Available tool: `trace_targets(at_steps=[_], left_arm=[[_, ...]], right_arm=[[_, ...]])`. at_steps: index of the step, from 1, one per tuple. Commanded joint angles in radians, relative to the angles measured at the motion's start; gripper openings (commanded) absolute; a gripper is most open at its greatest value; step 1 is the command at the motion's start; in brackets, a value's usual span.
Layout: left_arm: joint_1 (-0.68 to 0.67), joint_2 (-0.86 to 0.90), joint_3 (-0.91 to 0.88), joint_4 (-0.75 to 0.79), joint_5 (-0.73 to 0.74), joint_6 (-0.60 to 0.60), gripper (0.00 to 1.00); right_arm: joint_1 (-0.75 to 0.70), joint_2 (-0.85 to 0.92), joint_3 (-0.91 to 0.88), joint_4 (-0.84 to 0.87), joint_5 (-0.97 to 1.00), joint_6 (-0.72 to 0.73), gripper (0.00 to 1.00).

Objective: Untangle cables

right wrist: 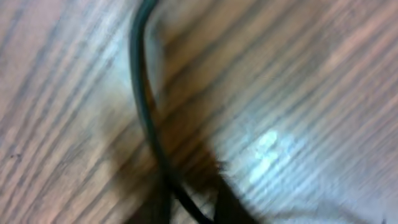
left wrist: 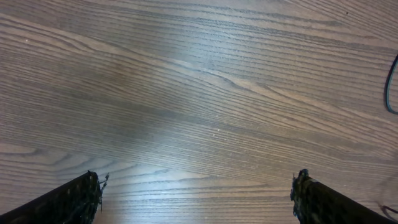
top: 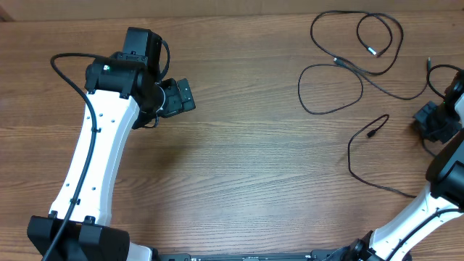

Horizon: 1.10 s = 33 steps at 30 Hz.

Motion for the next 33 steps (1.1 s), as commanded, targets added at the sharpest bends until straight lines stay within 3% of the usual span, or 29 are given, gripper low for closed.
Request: trace_targets(at_steps=[1,16,24,33], left_arm=[[-0.002,0.008,-0.005,0.0,-0.008,0.023,1.0],[-0.002,0.008,-0.005,-0.014,-0.007,0.023,0.99],[-0.002,0.008,-0.005,-0.015,-0.008,0.023,0.99],[-0.002,0.008,-0.005,-0.013,-0.008,0.023,1.0]], right_arm=[[0.0,0.005,0.042,-0.046,-0.001,0.011,0.04],[-0.004,-0.064,0.574,-0.431,-0.205,0.05,0.04],[-0.003,-0.119,0.591,-0.473,-0.365,0.035,0.04],[-0.005,-0.234,0.593,-0.401,-0.375,0.035,0.04]])
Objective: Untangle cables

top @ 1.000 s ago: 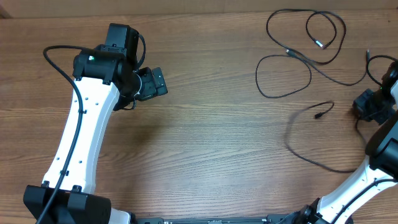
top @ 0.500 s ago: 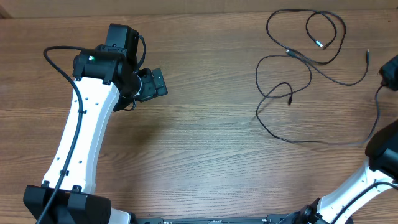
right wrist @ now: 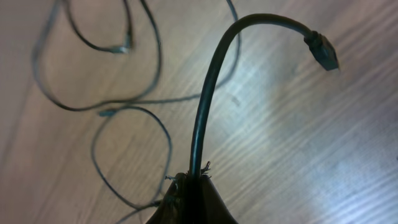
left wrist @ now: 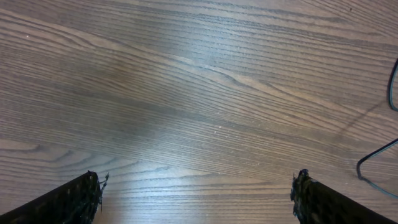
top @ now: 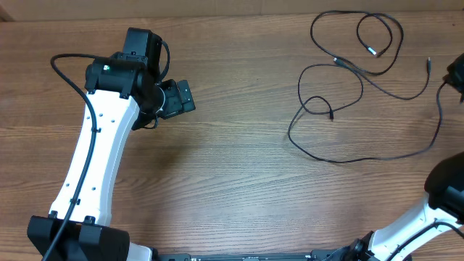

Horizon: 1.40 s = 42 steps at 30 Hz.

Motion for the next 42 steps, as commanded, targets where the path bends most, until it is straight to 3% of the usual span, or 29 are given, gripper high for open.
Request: trace_targets(at_steps=[1,10,19,28,42], left_arm=[[-0.002,0.008,-0.005,0.0,-0.007,0.023,0.99],[-0.002,0.008,-0.005,0.001,-0.007,0.023,1.0],[-0.002,0.008,-0.005,0.001,-0.007,0.022,1.0],[-0.002,0.008,-0.005,0.0,-0.006,0.022,1.0],[-0.002,0.008,-0.005,-0.003,-0.007,0.022,1.0]], right_arm=[[-0.003,-0.124,0.03,0.037,-0.024,-0.011,0.04],[-0.003,-0.234,0.03,0.146,-0.004,-0.181,0.04],[-0.002,-0.27,0.03,0.164,0.275,-0.192,0.04],[0.049,-0.258,0.021,0.008,0.027,-0.192,0.04],[0.295,-0.245,-0.222,-0.108,0.021,-0.191,0.04]])
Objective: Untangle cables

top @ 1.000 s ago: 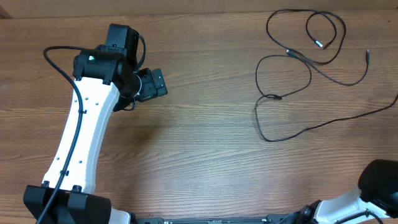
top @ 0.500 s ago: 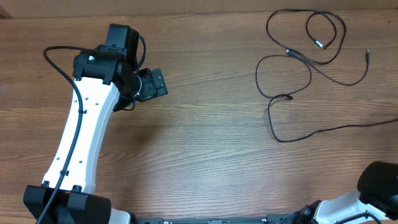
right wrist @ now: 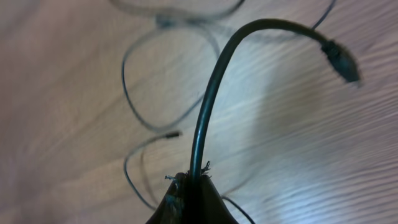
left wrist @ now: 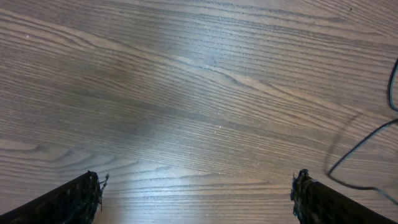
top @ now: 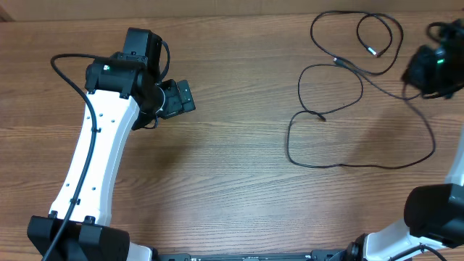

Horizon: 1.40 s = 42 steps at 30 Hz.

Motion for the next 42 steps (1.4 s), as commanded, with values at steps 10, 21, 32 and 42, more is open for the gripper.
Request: trace_targets(at_steps=[10,21,32,42], left_arm=[[-0.002,0.008,-0.005,0.0,-0.007,0.022,1.0],[-0.002,0.008,-0.005,0.0,-0.007,0.022,0.99],[-0.002,0.008,-0.005,0.0,-0.007,0.022,1.0],[-0.002,0.008,-0.005,0.004,-0.006,0.021,0.99]], right_arm=[[0.086,-0.01,-0.41,0.179,-0.014,0.003,0.04],[0.088,-0.01,-0.599,0.359,-0.006,0.071,0.66],[0.087,-0.01,-0.512,0.298,-0.08,0.078,1.0],[0.209,-0.01,-0.472,0.277,-0.434,-0.016,1.0]])
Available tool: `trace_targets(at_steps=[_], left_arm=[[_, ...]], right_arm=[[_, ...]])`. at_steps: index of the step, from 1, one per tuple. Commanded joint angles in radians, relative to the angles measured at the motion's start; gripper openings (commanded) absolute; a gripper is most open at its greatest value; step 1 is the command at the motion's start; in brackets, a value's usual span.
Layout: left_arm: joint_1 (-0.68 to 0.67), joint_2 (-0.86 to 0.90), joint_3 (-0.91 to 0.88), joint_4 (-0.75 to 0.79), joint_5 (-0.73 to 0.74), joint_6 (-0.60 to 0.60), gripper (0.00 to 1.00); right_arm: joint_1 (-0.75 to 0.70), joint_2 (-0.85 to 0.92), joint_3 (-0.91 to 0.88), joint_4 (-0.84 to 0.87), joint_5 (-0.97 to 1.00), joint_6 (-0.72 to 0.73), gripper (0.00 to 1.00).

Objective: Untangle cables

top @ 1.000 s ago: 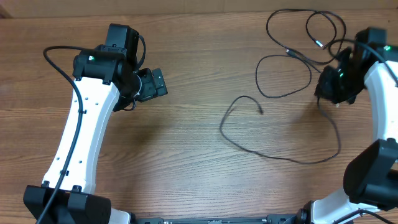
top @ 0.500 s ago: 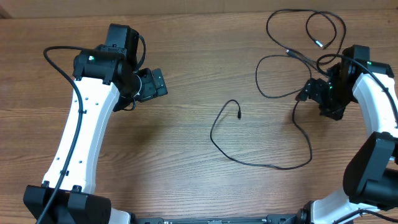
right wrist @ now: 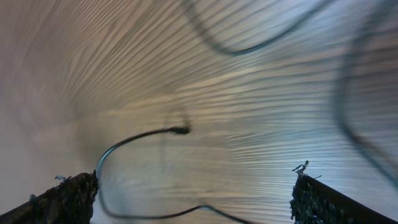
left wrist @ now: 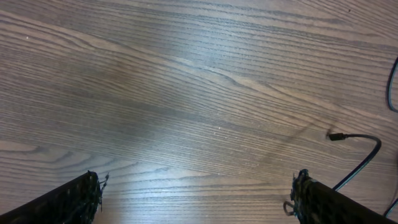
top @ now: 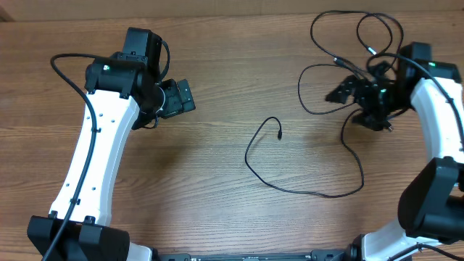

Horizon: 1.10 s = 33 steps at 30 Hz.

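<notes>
Thin black cables lie on the wooden table. One cable (top: 304,190) sprawls loose across the middle, its small plug (top: 279,135) pointing left; the plug (left wrist: 336,136) also shows at the right of the left wrist view. A looped tangle of cable (top: 355,32) lies at the far right corner. My right gripper (top: 346,88) hangs open beside those loops. In its own view the jaws (right wrist: 194,186) stand wide with nothing gripped, and the loose cable (right wrist: 124,144) runs on the table below. My left gripper (top: 187,96) is open over bare wood at the upper left.
The wooden table (top: 217,203) fills all views. The left arm (top: 94,159) stretches from the near left edge toward the back. The right arm (top: 438,130) runs along the right edge.
My right gripper was shut on a cable near its plug at the far right. Now it is open and further left. The cable lies on the table, its free end nearer the middle.
My right gripper was first low at the right edge, close over a cable on the table. Then it was shut on that cable near one plug, and later held it at the far right corner. Now the cable lies released mid-table. The left arm stayed still.
</notes>
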Motion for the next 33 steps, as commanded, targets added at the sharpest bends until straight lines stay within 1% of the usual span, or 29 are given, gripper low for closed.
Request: trace_targets(at_steps=[1,4,8,10,12,13,14,15,21,23,26,27,33], left_arm=[[-0.002,0.008,-0.005,0.0,-0.006,0.021,1.0],[-0.002,0.008,-0.005,0.0,-0.006,0.017,1.0],[-0.002,0.008,-0.005,0.0,-0.006,0.011,1.0],[-0.002,0.008,-0.005,0.0,-0.006,0.011,0.99],[-0.002,0.008,-0.005,-0.002,-0.006,0.011,0.99],[-0.002,0.008,-0.005,-0.003,-0.006,0.011,1.0],[-0.002,0.008,-0.005,-0.003,-0.006,0.011,1.0],[-0.002,0.008,-0.005,-0.004,-0.006,0.011,1.0],[-0.002,0.008,-0.005,-0.004,-0.006,0.011,1.0],[-0.002,0.008,-0.005,-0.009,-0.006,0.011,0.99],[-0.002,0.008,-0.005,-0.018,-0.006,0.011,1.0],[-0.002,0.008,-0.005,-0.019,-0.006,0.011,0.99],[-0.002,0.008,-0.005,-0.014,-0.005,0.011,1.0]], right_arm=[[0.092,-0.011,0.022,0.005,-0.069,-0.047,1.0],[0.167,-0.011,0.022,0.033,-0.066,-0.04,1.0],[0.264,-0.011,0.019,0.11,-0.064,-0.032,1.0],[0.311,-0.011,0.016,0.146,-0.016,0.036,1.0],[0.353,-0.009,0.016,0.164,0.083,0.139,1.0],[0.39,-0.006,0.016,0.171,0.166,0.207,1.0],[0.41,-0.005,0.016,0.174,0.2,0.232,1.0],[0.435,-0.002,0.016,0.177,0.225,0.251,1.0],[0.565,0.021,0.016,0.221,0.264,0.254,1.0],[0.595,0.031,0.016,0.228,0.312,0.266,1.0],[0.623,0.044,0.016,0.2,0.405,0.389,1.0],[0.628,0.048,0.016,0.19,0.417,0.409,1.0],[0.628,0.055,0.015,0.174,0.391,0.41,1.0]])
